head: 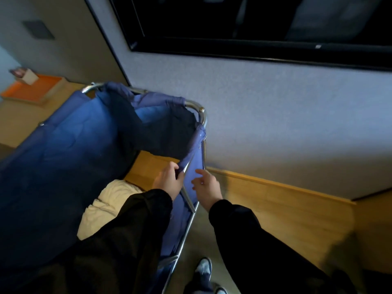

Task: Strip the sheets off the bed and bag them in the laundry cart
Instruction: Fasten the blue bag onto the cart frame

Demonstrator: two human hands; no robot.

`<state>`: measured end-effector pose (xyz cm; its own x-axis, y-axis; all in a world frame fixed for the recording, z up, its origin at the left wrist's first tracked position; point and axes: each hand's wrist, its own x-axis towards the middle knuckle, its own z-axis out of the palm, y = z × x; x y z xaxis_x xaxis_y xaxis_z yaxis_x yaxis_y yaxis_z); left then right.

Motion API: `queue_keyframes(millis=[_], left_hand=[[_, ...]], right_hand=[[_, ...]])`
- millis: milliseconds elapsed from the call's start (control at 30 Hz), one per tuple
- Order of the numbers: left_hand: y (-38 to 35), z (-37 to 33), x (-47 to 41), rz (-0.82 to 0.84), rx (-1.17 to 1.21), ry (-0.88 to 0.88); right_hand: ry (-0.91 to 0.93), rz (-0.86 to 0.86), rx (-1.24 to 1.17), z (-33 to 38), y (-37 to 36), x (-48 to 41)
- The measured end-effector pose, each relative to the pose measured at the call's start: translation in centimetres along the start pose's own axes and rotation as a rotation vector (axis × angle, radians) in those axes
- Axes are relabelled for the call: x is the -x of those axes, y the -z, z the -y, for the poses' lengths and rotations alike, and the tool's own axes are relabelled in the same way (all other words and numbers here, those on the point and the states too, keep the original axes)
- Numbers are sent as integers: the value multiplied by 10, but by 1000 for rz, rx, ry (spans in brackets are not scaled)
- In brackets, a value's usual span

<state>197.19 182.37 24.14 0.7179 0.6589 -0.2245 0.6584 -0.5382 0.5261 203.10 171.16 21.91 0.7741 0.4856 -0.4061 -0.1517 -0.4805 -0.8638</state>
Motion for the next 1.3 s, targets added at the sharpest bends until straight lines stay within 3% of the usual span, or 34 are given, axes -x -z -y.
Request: queue_keyframes(millis=[300,467,567,700,767,967,1133,1233,1300], left_hand=[[-11,-34,-101,27,-142,-238],[-21,-50,-143,137,-172,-274],[-26,-61,-160,116,-158,-281],[-31,-64,-171,-2,26,-261],[-31,-63,-174,-45,124,-227],[-17,-66,-185,-111,413,120],[14,-58,-187,-139,747,407],[27,-56,-192,-17,818,406],[30,-53,-196,-52,768,395]], right_hand=[[-114,30,-51,3,19,-112],[-47,22,19,23,26,-146],[-61,54,6,17,23,-173],[-32,-140,10,19,28,-179],[74,-229,18,25,34,-175],[573,-167,319,57,34,-174],[612,51,524,85,20,-190],[701,168,534,97,12,-195],[662,205,485,100,7,-198]])
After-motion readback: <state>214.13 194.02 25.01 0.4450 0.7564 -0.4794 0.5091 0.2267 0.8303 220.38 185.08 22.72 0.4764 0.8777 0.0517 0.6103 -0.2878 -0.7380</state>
